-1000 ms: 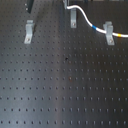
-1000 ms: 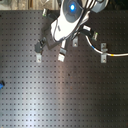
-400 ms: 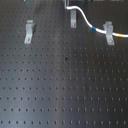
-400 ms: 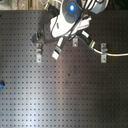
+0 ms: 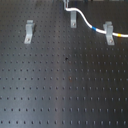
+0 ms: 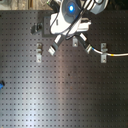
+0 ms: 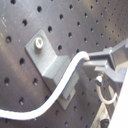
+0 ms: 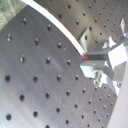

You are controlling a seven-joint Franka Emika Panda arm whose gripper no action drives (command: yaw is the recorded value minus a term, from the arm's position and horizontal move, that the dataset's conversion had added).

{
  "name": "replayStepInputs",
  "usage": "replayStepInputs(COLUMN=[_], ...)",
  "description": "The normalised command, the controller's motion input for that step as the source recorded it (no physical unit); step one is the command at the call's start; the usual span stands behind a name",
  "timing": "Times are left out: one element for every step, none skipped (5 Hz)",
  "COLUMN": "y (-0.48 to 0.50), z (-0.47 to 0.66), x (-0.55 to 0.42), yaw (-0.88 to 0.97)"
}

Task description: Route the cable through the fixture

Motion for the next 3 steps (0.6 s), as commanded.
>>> replayStepInputs(y=[-0.034,-0.052,-0.011], z=[0.11,0.1,0.03], x=[-0.147,-0.234,-0.222], yaw=[0.01,-0.22,-0.24])
